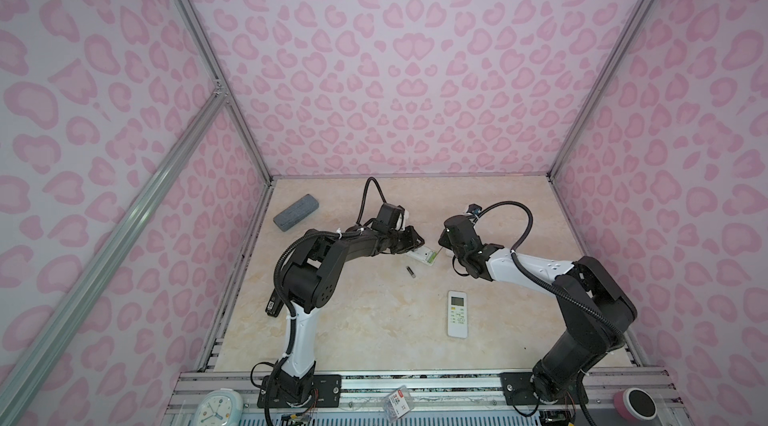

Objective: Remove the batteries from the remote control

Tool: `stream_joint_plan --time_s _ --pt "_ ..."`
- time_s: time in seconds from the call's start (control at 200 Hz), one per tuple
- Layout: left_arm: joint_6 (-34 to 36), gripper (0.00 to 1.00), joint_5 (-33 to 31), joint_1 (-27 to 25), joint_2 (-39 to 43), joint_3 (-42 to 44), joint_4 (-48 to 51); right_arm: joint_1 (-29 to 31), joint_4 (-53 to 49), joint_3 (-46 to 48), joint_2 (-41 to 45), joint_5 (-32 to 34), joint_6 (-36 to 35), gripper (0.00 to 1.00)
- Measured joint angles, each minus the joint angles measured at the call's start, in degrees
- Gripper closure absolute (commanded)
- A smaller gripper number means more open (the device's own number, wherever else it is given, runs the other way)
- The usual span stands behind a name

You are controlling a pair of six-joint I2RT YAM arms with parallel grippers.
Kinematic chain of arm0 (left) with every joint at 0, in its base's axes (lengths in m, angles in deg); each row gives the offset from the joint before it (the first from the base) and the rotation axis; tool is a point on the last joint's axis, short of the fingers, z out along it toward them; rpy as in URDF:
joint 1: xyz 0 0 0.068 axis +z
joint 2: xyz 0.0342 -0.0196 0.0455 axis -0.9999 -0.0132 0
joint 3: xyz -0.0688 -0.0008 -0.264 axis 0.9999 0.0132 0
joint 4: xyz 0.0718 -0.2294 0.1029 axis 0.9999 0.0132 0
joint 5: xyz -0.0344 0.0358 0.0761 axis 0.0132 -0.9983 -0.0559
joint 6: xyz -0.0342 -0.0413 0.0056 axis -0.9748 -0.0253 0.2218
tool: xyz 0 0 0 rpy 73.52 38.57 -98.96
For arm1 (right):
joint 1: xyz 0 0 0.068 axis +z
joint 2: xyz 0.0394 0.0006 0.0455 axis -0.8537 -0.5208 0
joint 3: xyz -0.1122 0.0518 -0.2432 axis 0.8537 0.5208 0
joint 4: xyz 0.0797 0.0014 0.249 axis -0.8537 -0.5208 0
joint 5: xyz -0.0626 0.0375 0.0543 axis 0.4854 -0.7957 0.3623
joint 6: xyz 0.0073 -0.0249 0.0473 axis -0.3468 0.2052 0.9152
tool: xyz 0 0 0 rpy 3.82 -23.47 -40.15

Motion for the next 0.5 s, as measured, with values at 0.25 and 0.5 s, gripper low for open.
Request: stream_joint_plan --time_s 0.25,0.5 --pt "0.5 0.74 -0.1 0.1 0.9 1.3 -0.9 -0.1 1.1 -3.0 -0.2 -0.8 -5.6 1.00" --pt "1.2 0.74 -1.2 0.2 3.3 1.9 3.2 -1.5 -0.5 -11.8 -5.4 -7.6 -15.8 1.00"
